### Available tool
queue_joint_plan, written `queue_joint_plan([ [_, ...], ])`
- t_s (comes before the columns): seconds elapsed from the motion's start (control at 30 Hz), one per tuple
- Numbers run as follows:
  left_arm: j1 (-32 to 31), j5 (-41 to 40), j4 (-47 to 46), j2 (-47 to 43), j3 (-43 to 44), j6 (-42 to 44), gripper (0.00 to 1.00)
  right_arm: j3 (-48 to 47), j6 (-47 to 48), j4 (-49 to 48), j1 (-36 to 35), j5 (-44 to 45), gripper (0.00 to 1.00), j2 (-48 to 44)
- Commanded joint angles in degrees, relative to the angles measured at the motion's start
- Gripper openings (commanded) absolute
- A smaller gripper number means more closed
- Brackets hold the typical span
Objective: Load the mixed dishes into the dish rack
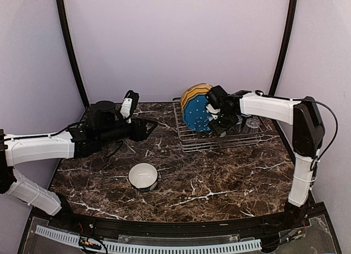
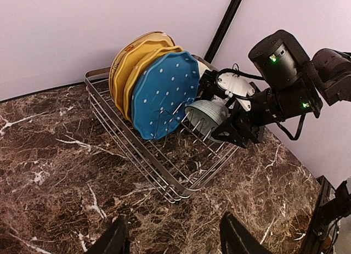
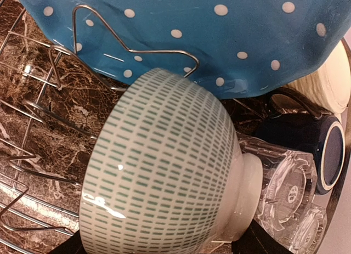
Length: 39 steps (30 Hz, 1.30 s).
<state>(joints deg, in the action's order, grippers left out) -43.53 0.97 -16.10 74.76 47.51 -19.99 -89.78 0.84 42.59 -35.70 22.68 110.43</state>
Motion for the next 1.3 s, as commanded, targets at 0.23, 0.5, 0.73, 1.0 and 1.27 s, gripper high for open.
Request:
queue_joint_plan([
  [0.23,-0.11,-2.59,1.92,-2.09,-1.06,1.74,0.55,-2.02,-0.84,1.71,0.20,-1.44,0.71,1.38],
  [0.5,-0.11,-3.44,2.11,-2.16,-1.34,2.01,0.55,-1.80,-0.84,1.90,-0.50,-2.90,0.88,0.93],
  [0.73,-0.09,-4.29,3.43,-2.25,-0.98,3.02,0.55,-1.89,-1.46,2.11,-1.14,-3.57,0.96,-0.46],
  [1.0,0.79,-6.14,22.24,-1.10,4.58,5.28,0.55,1.13,-2.30,-1.81,-2.18,-8.56,0.98,-7.43],
  [1.27,1.08,-6.58,42.10,-0.51,5.33,3.51,0.58,9.14,-1.51,-12.22,-3.83,-17.86,0.98,-17.17],
])
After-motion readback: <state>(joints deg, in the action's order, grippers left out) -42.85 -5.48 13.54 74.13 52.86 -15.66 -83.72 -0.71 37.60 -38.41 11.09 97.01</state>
